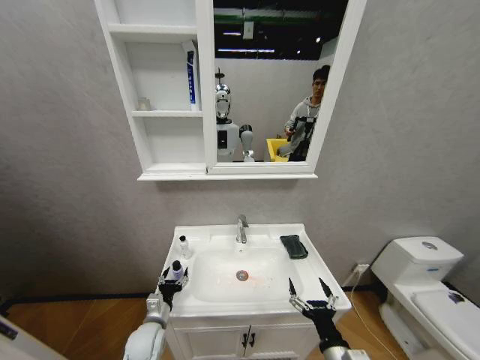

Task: Move facial cleanser and shampoo from washbasin to cabinet, then wipe washbasin with towel.

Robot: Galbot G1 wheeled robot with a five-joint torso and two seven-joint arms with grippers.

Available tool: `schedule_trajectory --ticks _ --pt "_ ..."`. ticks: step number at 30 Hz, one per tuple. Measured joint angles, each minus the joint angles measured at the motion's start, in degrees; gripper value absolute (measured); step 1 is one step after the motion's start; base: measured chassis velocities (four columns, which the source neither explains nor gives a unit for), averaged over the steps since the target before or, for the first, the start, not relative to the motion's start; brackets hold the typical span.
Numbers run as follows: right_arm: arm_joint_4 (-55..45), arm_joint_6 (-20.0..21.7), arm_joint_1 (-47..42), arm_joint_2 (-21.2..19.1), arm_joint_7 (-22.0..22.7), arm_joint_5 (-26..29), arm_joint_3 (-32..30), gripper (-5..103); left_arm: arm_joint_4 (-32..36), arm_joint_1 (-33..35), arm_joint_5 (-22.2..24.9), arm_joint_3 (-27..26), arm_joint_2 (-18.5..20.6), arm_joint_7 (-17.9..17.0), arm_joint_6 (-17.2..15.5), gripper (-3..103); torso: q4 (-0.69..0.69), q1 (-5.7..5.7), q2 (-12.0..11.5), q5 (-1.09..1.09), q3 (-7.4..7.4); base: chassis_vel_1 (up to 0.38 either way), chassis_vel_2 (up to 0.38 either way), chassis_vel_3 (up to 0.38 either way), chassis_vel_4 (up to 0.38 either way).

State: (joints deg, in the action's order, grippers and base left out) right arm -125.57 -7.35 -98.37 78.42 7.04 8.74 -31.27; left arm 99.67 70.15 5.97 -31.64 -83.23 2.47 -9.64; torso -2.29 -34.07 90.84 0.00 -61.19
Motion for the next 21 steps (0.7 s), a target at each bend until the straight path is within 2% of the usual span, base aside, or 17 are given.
schedule_trajectory --ticks 1,3,6,12,13,15,16,17,18,20,21 --pt "0.01 0.01 0.08 0.02 0.02 0.00 0.00 100 0.01 0.06 0.04 -0.02 0.06 0.05 -0.03 57 0.00 0.00 0.00 0.00 0.00 0.000 0.000 0.000 0.000" --pt "0.04 0.02 0.12 0.04 0.03 0.00 0.00 100 0.05 0.16 0.05 -0.02 0.12 0.11 -0.07 57 0.00 0.00 0.00 0.00 0.00 0.000 0.000 0.000 0.000" --pt "0.19 0.03 0.33 0.10 0.05 0.00 0.18 100 1.04 0.85 0.24 -0.28 0.51 0.37 -0.16 43 0.00 0.00 0.00 0.00 0.00 0.000 0.000 0.000 0.000" --pt "0.34 0.03 0.62 -0.12 0.05 0.34 0.24 100 7.79 3.63 2.40 -1.48 3.01 0.59 -1.74 43 -0.01 0.00 0.00 -0.02 0.00 0.000 0.000 0.000 0.000" --pt "0.56 0.06 1.12 -0.38 0.05 0.60 0.42 100 10.70 4.71 3.85 -2.47 4.71 0.62 -2.60 43 -0.02 0.00 0.00 -0.02 0.00 0.000 0.000 0.000 0.000" --pt "1.19 0.30 2.28 -0.95 0.00 1.00 0.96 100 16.76 6.05 9.56 -4.56 10.21 0.52 -4.91 43 0.07 0.01 0.00 0.00 0.00 0.000 0.000 0.000 0.000" --pt "1.19 0.30 2.28 -0.95 0.00 1.00 0.96 100 16.76 6.05 9.56 -4.56 10.21 0.52 -4.91 43 0.07 0.01 0.00 0.00 0.00 0.000 0.000 0.000 0.000" --pt "1.44 0.33 2.48 -1.03 -0.05 1.07 1.09 100 19.04 5.97 12.57 -5.39 13.45 0.50 -6.04 43 0.02 0.01 0.00 0.01 0.00 0.000 0.000 0.000 0.000" --pt "1.44 0.33 2.48 -1.03 -0.05 1.07 1.09 100 19.04 5.97 12.57 -5.39 13.45 0.50 -6.04 43 0.02 0.01 0.00 0.01 0.00 0.000 0.000 0.000 0.000" --pt "2.06 0.13 2.74 -1.10 -0.57 1.00 1.30 100 25.21 4.32 22.25 -8.08 23.04 -0.73 -10.75 43 -0.01 0.01 0.00 -0.01 0.00 0.000 0.000 0.000 0.000" --pt "2.06 0.13 2.74 -1.10 -0.57 1.00 1.30 100 25.21 4.32 22.25 -8.08 23.04 -0.73 -10.75 43 -0.01 0.01 0.00 -0.01 0.00 0.000 0.000 0.000 0.000"
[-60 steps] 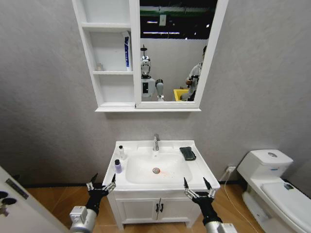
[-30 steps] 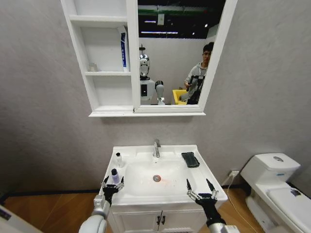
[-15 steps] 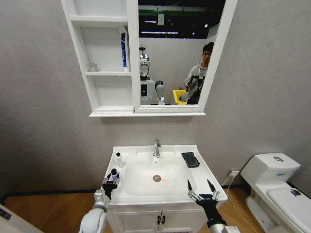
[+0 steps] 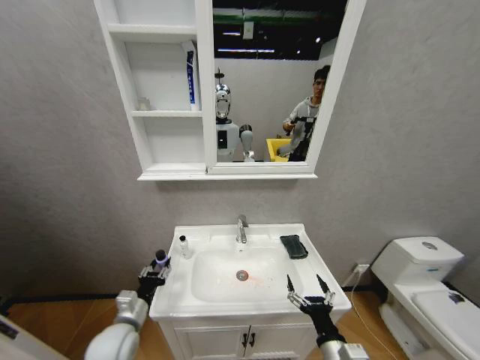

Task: Move facial cleanser and shampoo from washbasin to cabinet, then wipe washbasin with towel.

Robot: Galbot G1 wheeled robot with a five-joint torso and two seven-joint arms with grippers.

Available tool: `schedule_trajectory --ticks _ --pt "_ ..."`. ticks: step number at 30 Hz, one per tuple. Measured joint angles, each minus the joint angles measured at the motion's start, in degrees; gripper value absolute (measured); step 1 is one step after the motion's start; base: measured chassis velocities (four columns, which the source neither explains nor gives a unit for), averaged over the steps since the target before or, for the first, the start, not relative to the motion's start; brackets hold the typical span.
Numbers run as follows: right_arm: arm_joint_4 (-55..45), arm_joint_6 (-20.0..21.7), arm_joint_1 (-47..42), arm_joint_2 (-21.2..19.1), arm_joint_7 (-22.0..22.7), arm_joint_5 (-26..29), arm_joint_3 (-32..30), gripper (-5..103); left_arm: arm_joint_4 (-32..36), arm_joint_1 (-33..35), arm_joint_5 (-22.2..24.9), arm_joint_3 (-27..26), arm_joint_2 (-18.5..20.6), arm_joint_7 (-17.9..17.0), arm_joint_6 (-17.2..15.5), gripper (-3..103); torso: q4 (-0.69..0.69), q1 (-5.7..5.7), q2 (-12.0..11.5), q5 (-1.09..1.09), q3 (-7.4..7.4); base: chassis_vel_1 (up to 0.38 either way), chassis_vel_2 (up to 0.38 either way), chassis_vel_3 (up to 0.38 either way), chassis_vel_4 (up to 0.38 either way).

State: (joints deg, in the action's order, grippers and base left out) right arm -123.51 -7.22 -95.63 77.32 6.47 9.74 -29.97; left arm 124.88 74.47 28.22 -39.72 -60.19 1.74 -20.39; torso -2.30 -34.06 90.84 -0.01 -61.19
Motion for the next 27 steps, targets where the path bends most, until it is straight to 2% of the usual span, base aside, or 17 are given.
schedule_trajectory --ticks 1,2,3,5,6,7,10,11,13,14,15,18,19,21,25,27 --pt "0.15 -0.08 0.06 0.00 -0.10 -0.01 0.05 100 1.41 -0.64 3.18 -0.61 2.77 -0.77 -1.58 43 0.00 0.00 0.00 0.00 0.00 0.000 0.000 0.000 0.000" --pt "0.51 -0.31 0.37 0.01 -0.27 -0.13 0.13 100 3.48 -2.51 9.93 -1.60 9.04 -2.57 -4.47 43 0.00 0.00 0.00 0.00 0.00 0.000 0.000 0.000 0.000" --pt "0.51 -0.31 0.37 0.01 -0.27 -0.13 0.13 100 3.48 -2.51 9.93 -1.60 9.04 -2.57 -4.47 43 0.00 0.00 0.00 0.00 0.00 0.000 0.000 0.000 0.000" --pt "0.85 -0.45 0.93 0.06 -0.44 -0.25 0.22 100 4.99 -6.78 19.80 -2.71 18.61 -5.65 -7.82 43 -0.01 0.00 0.00 0.04 0.00 0.000 0.000 0.000 0.000" --pt "0.90 -0.48 1.08 0.08 -0.52 -0.25 0.22 100 5.18 -8.64 23.47 -2.85 21.83 -7.05 -8.98 43 0.00 0.00 0.00 0.02 0.00 0.000 0.000 0.000 0.000" --pt "0.90 -0.48 1.08 0.08 -0.52 -0.25 0.22 100 5.18 -8.64 23.47 -2.85 21.83 -7.05 -8.98 43 0.00 0.00 0.00 0.02 0.00 0.000 0.000 0.000 0.000" --pt "0.93 -0.66 1.23 0.10 -0.76 -0.16 -0.05 100 4.25 -15.00 33.26 -2.44 30.06 -10.97 -12.17 43 0.01 0.00 0.00 -0.01 -0.01 0.000 0.000 0.000 0.000" --pt "0.93 -0.66 1.23 0.10 -0.76 -0.16 -0.05 100 4.25 -15.00 33.26 -2.44 30.06 -10.97 -12.17 43 0.01 0.00 0.00 -0.01 -0.01 0.000 0.000 0.000 0.000" --pt "1.07 -0.88 1.04 0.11 -0.91 -0.11 -0.24 100 3.10 -19.28 38.19 -1.68 34.00 -12.74 -14.11 43 0.00 -0.01 0.00 0.01 0.00 0.000 0.000 0.000 0.000" --pt "1.07 -0.88 1.04 0.11 -0.91 -0.11 -0.24 100 3.10 -19.28 38.19 -1.68 34.00 -12.74 -14.11 43 0.00 -0.01 0.00 0.01 0.00 0.000 0.000 0.000 0.000" --pt "1.23 -1.06 0.90 0.09 -1.01 -0.10 -0.27 100 1.66 -22.81 41.27 -0.90 36.52 -13.57 -15.67 43 0.00 -0.01 0.00 0.03 0.00 0.000 0.000 0.000 0.000" --pt "1.30 -1.11 1.05 -0.03 -1.06 -0.12 -0.15 100 -2.12 -30.82 47.52 2.31 39.40 -16.27 -18.30 43 0.00 -0.01 0.00 0.00 0.00 0.000 0.000 0.000 0.000" --pt "1.30 -1.11 1.05 -0.03 -1.06 -0.12 -0.15 100 -2.12 -30.82 47.52 2.31 39.40 -16.27 -18.30 43 0.00 -0.01 0.00 0.00 0.00 0.000 0.000 0.000 0.000" --pt "1.33 -1.10 1.48 -0.22 -1.08 -0.13 -0.03 100 -4.95 -36.37 49.31 5.25 40.40 -16.42 -20.36 43 0.03 0.00 0.00 0.00 -0.01 0.000 0.000 0.000 0.000" --pt "1.47 -1.08 1.72 -0.29 -1.09 -0.17 0.03 100 -6.93 -41.17 50.28 8.79 40.65 -16.58 -21.43 43 0.03 -0.01 0.00 -0.01 -0.01 0.000 0.000 0.000 0.000" --pt "1.55 -1.05 1.69 -0.24 -1.15 -0.34 0.20 100 -9.10 -48.83 51.02 14.34 40.58 -16.86 -21.93 43 0.01 -0.01 0.00 0.00 -0.01 0.000 0.000 0.000 0.000"
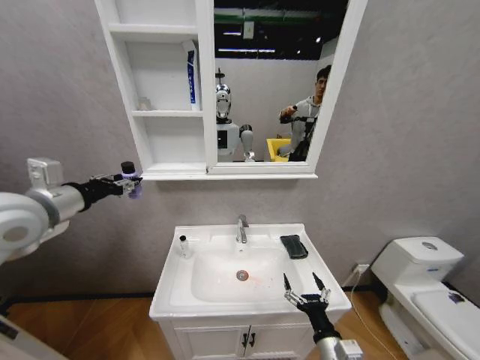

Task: Move facial cleanser and shampoo from washbasin to cabinet, then wipe washbasin with towel.

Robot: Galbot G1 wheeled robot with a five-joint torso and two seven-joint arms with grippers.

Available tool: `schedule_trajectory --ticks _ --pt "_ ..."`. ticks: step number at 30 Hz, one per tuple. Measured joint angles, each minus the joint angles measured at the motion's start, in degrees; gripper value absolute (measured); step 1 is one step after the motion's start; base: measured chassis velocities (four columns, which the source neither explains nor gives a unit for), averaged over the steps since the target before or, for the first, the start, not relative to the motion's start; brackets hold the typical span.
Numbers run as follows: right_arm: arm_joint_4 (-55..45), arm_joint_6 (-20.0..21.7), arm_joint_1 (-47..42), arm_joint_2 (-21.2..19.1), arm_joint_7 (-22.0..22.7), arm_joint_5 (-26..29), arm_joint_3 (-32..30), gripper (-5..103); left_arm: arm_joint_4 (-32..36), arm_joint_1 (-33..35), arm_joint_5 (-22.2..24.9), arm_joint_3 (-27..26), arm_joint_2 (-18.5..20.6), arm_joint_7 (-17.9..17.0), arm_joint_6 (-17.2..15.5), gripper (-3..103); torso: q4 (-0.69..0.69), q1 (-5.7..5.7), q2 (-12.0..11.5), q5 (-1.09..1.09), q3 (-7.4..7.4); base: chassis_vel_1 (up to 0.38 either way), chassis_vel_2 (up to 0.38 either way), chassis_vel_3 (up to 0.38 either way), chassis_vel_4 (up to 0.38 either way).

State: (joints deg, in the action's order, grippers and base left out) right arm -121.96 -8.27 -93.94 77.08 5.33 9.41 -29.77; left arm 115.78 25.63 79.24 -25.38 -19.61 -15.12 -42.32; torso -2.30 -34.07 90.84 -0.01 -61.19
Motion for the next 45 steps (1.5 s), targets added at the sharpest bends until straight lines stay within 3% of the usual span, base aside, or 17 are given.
schedule_trajectory --ticks 1,4,5,11,15,26,45 --pt "0.00 0.00 0.00 0.00 0.00 0.00 0.00 100 0.00 0.00 0.00 0.00 0.00 0.00 0.00 43 0.00 0.00 0.00 0.00 0.00 0.000 0.000 0.000 0.000" --pt "0.17 0.00 -0.35 0.16 -0.07 -0.42 0.10 100 -1.83 -9.58 0.16 8.12 -1.44 -0.61 -0.10 43 0.02 0.00 0.00 0.01 0.00 0.000 0.000 0.000 0.000" --pt "0.17 0.00 -0.35 0.16 -0.07 -0.42 0.10 100 -1.83 -9.58 0.16 8.12 -1.44 -0.61 -0.10 43 0.02 0.00 0.00 0.01 0.00 0.000 0.000 0.000 0.000" --pt "0.24 0.00 -0.62 0.24 -0.13 -0.59 -0.20 100 -6.56 -23.84 -0.49 22.30 -7.53 -3.08 -0.12 43 -0.01 0.00 0.00 0.02 0.00 0.000 0.000 0.000 0.000" --pt "0.42 -0.03 -0.68 0.31 -0.16 -0.58 -0.41 100 -10.39 -29.81 -1.88 26.92 -10.40 -3.32 -0.09 43 0.00 0.00 0.00 0.02 0.00 0.000 0.000 0.000 0.000" --pt "2.05 -0.87 -0.49 0.16 -0.29 0.01 -0.83 100 -22.48 -36.29 -5.87 33.08 -17.40 -3.50 0.04 43 0.01 0.00 0.00 0.01 0.00 0.000 0.000 0.000 0.000" --pt "3.06 -1.80 -0.65 0.03 -0.49 0.40 -0.97 100 -31.80 -42.43 -9.07 39.77 -23.49 -2.36 0.15 43 0.00 0.00 0.00 0.01 0.00 0.000 0.000 0.000 0.000"
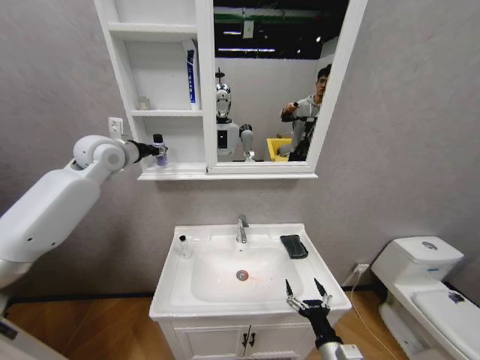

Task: Move facial cleanser and shampoo from washbasin to cabinet, then wipe washbasin with towel.

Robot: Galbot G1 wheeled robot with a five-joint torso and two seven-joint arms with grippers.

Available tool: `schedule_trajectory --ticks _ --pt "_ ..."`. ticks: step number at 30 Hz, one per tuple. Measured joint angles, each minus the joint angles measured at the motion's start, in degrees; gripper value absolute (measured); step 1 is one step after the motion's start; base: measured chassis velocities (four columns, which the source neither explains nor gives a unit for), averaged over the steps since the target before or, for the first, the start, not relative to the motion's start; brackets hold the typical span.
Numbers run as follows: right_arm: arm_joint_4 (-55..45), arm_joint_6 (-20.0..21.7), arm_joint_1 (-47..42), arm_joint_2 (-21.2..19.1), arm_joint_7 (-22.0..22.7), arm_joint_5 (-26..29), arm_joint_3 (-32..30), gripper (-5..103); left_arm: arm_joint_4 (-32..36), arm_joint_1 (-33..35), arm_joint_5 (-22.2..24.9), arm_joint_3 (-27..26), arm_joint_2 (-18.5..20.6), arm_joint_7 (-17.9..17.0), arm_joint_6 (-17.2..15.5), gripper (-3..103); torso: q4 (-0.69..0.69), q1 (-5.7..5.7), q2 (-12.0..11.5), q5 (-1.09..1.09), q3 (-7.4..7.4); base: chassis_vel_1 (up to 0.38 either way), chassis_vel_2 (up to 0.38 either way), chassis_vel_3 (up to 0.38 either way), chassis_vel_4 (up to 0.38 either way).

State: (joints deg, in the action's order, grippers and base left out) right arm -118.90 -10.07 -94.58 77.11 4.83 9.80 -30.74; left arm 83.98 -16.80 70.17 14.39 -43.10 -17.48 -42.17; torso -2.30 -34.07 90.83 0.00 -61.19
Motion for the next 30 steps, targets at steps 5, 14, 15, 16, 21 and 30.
schedule_trajectory --ticks 5,14,15,16,21,30 --pt "0.35 -0.41 -0.09 0.01 0.00 0.01 -0.11 100 -2.39 -1.14 -0.74 1.04 -1.26 0.26 0.03 43 0.00 0.00 0.00 0.01 0.00 0.000 0.000 0.000 0.000" --pt "0.23 -0.50 -0.10 -0.32 0.00 0.59 -0.54 100 -4.67 -0.39 -0.93 0.66 -1.99 0.59 0.06 43 0.01 0.00 0.01 -0.01 0.00 0.000 0.000 0.000 0.000" --pt "0.19 -0.50 -0.01 -0.33 0.00 0.62 -0.55 100 -4.76 -0.25 -0.83 0.45 -2.07 0.47 0.06 43 0.01 0.01 0.01 0.00 0.00 0.000 0.000 0.000 0.000" --pt "0.19 -0.50 -0.01 -0.33 0.00 0.62 -0.55 100 -4.76 -0.25 -0.83 0.45 -2.07 0.47 0.06 43 0.01 0.01 0.01 0.00 0.00 0.000 0.000 0.000 0.000" --pt "0.05 -0.41 0.12 -0.28 0.01 0.62 -0.49 100 -5.16 0.18 -0.73 0.01 -2.07 0.21 0.07 65 0.00 0.00 0.01 0.00 0.00 0.000 0.000 0.000 0.000" --pt "0.60 -0.19 0.72 -0.15 0.02 0.58 -0.05 100 8.81 9.00 1.32 -8.00 6.76 0.28 0.07 98 0.05 0.00 0.01 -0.02 0.00 0.000 0.000 0.000 0.000"
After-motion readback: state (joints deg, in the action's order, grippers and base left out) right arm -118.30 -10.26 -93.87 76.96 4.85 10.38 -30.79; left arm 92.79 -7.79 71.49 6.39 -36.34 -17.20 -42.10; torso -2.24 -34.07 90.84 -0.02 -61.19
